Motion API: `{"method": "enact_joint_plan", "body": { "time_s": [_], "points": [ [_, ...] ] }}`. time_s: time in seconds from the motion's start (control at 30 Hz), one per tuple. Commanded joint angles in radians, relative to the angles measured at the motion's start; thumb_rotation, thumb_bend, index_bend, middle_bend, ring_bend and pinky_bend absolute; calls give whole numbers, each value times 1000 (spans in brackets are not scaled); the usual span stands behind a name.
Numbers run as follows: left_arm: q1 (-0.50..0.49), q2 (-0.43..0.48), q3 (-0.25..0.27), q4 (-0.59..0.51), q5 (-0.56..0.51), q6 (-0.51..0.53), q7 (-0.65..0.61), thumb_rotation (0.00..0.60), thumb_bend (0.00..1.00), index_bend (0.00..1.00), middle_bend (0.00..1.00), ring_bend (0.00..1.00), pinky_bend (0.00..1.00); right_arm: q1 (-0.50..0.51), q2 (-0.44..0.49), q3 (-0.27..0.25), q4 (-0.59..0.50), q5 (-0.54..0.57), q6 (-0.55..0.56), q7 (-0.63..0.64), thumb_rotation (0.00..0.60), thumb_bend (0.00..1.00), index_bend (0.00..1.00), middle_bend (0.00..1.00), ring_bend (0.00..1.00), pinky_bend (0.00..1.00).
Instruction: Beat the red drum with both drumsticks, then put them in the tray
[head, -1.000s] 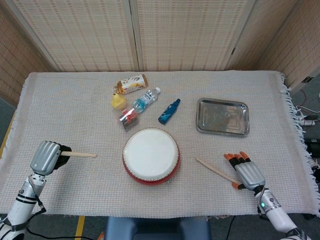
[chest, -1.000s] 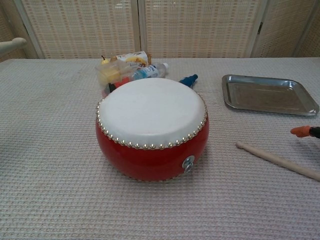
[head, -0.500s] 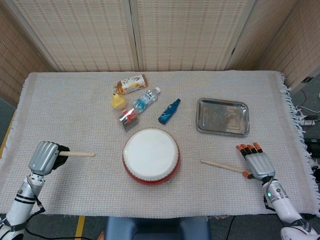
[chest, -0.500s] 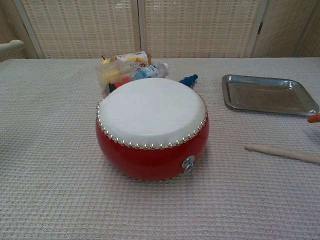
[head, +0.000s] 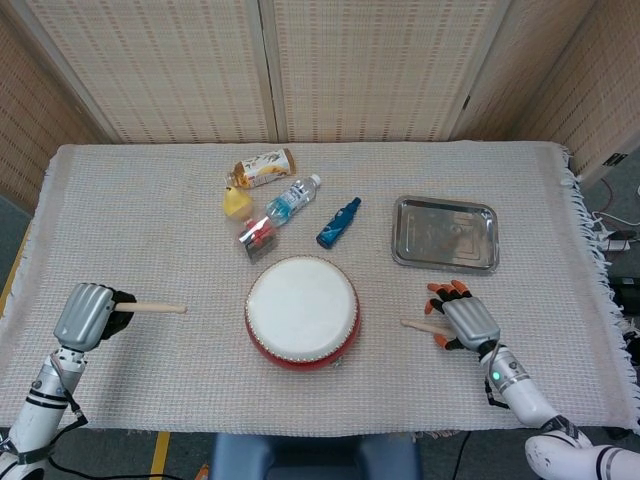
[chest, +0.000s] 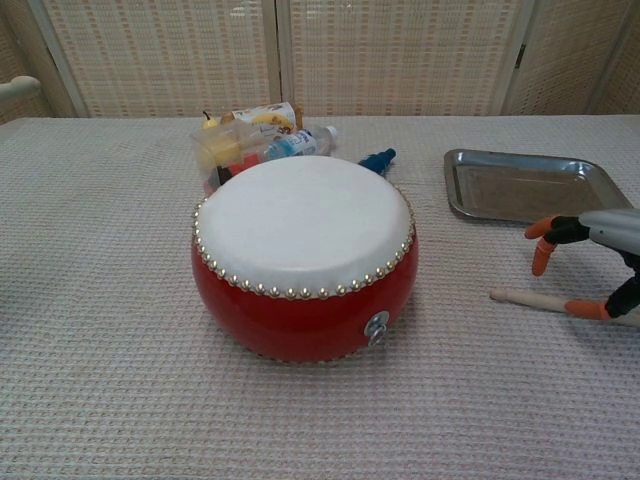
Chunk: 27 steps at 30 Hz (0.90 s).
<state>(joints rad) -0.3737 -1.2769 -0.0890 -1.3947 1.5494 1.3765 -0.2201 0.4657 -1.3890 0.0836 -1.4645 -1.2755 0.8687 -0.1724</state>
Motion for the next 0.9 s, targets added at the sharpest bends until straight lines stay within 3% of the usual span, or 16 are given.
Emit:
{"method": "enact_joint_plan", "body": {
  "time_s": [0.03,0.43,0.9],
  "points": [
    [2,0,1,6,-3,-1,-7,600,874,1000,1000,1000,1000,8,-23,-4,13,18,3,-25,600,347,388,79,0,54],
    [6,-4,4,25,-5,0,-31,600,858,1000,1000,1000,1000,7,-95,-15,100,4,56,-25,600,356,483,78,0,54],
    [10,-5,6,36,-9,0,-40,600,856,1000,1000,1000,1000,9,-131,-29,140,-5,57,-2,600,356,500,79,0,54]
  ]
}}
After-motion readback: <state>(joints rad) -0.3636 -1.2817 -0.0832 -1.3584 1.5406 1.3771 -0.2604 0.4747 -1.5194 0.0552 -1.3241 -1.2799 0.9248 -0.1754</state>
